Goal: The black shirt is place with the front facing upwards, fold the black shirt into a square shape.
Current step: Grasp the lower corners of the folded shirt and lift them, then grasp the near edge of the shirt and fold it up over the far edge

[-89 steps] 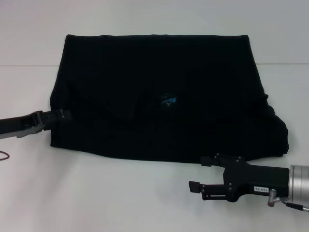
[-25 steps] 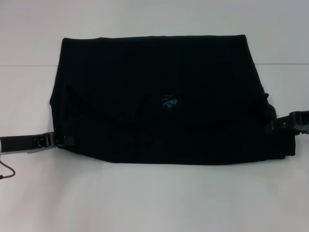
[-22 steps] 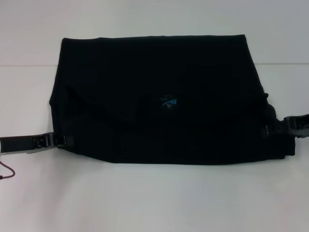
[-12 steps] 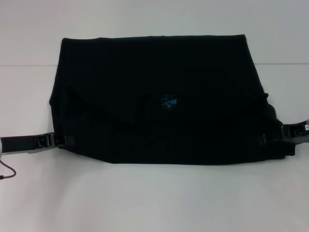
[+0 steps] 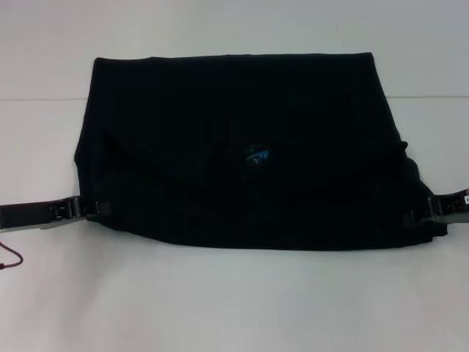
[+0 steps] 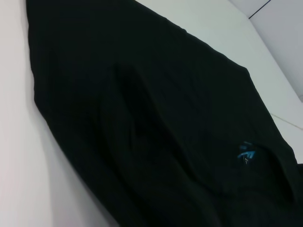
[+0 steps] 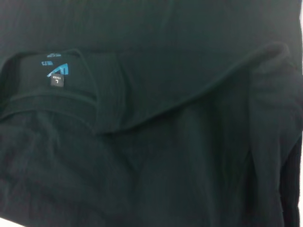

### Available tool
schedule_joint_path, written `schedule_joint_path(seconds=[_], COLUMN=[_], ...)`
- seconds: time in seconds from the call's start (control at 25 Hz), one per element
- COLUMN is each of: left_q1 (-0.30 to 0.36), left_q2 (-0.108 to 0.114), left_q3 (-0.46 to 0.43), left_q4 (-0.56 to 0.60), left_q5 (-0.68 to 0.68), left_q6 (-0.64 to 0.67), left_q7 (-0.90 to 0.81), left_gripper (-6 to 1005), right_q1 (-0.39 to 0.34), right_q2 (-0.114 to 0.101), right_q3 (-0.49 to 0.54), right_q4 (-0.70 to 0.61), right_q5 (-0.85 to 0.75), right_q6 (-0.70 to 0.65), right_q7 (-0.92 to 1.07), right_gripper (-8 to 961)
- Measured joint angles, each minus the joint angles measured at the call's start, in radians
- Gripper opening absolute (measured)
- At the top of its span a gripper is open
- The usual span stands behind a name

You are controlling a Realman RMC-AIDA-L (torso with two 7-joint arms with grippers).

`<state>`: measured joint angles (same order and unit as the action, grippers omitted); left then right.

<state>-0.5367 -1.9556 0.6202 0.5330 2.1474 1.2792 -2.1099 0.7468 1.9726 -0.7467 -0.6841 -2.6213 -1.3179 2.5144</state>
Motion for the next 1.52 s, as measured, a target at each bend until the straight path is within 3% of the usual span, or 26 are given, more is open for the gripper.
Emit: schedule_joint_path(seconds=[0.24, 0.4, 0.72, 0.8, 1.04, 1.24, 1.4, 1.52], left_q1=[-0.001, -0.001, 0.026, 0.034, 0.044, 0.047, 0.027, -0.012], left_q2=[0.005, 0.020, 0.076, 0.082, 0.080, 0.078, 0.078, 0.079], left_q3=[-0.001, -0.001, -0.004, -0.007, -0.010, -0.013, -0.030, -0.117], left_q4=[-0.004, -0.007, -0.012, -0.009, -0.004, 0.002, 0.001, 0.000], left_q5=[0.002, 0.011, 0.090, 0.134, 0.336, 0.352, 0.328, 0.311], left_q6=[0.032, 0.094, 0.388, 0.468, 0.644, 0.674, 0.666, 0.649], left_q7=[-0.003, -0.007, -0.030, -0.030, -0.062, -0.056, -0.050, -0.067], left_gripper=[51, 51, 50, 50, 50, 49, 49, 49], right_q1=[0.003, 0.005, -0.027, -0.043, -0.094, -0.105, -0.086, -0.054], right_q2=[-0.005, -0.023, -0.055, -0.058, -0.054, -0.047, -0.049, -0.062], right_q3=[0.008, 0.010, 0.010, 0.010, -0.019, -0.038, 0.022, 0.111], right_q4=[-0.013, -0.017, -0.045, -0.045, -0.001, 0.023, 0.029, 0.051], right_q5=[0.008, 0.028, 0.026, 0.024, 0.021, 0.021, 0.045, 0.078], right_q6=[-0.044, -0.120, -0.361, -0.421, -0.553, -0.593, -0.595, -0.585], right_q7=[-0.010, -0.034, -0.137, -0.184, -0.339, -0.394, -0.395, -0.372], right_gripper=[220, 66, 46, 46, 47, 47, 47, 46])
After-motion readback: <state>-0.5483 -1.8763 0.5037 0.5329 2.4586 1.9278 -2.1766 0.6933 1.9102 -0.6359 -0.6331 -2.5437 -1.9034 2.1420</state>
